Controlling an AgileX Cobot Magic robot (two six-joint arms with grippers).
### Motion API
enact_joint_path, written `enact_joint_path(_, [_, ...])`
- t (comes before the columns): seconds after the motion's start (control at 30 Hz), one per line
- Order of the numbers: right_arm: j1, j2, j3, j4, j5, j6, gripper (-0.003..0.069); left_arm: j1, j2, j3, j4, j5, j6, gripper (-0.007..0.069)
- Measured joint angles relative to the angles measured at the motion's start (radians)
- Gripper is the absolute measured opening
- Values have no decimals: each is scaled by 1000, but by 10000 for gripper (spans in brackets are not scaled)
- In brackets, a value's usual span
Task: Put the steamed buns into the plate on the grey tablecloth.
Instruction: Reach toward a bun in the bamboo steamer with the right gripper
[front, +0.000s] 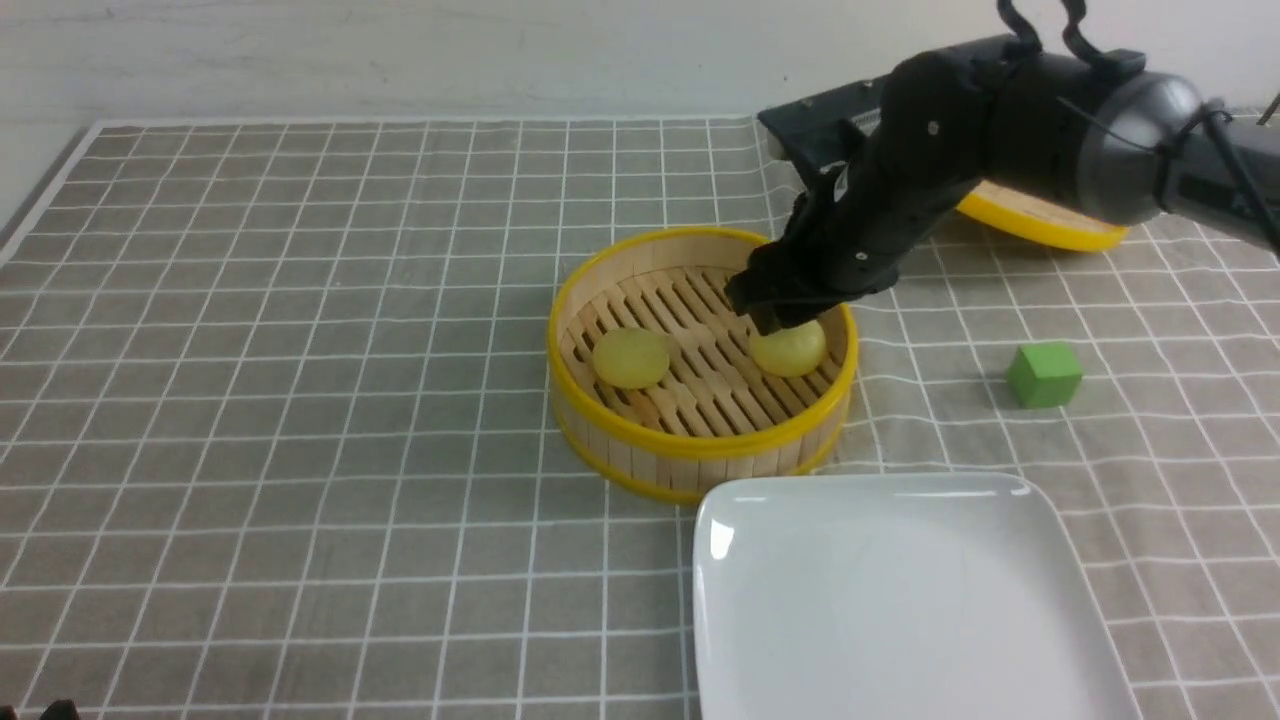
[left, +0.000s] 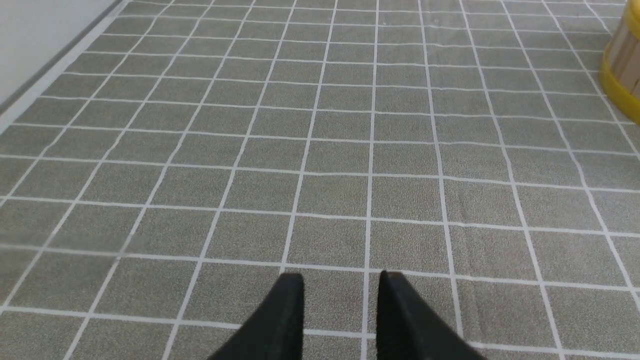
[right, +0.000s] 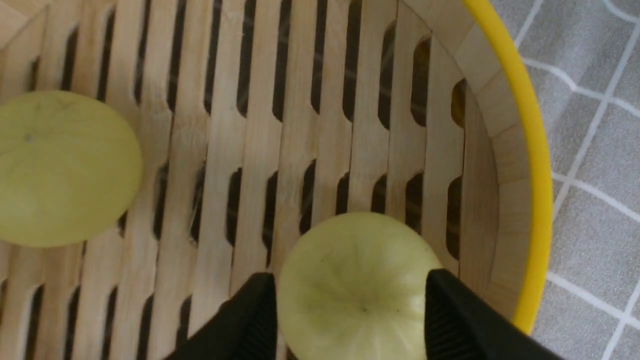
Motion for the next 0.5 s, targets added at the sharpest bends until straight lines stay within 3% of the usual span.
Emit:
enact_joint_path(0.13, [0,25,-1,-19,-7,0,400,0,0,0,0,0,0,241])
enact_joint_path(0.23, [0,45,-5,-36,-7,0,353,0,0,0,0,0,0,241])
enact_joint_path(0.37, [0,54,-8,-49,-10,0,202,0,0,0,0,0,0,241])
enact_joint_path(0.4, [0,52,-11,-52,-7,0,101,0,0,0,0,0,0,241])
enact_joint_path(0.5, [0,35,-11,-54,13,0,18,0,0,0,0,0,0,241])
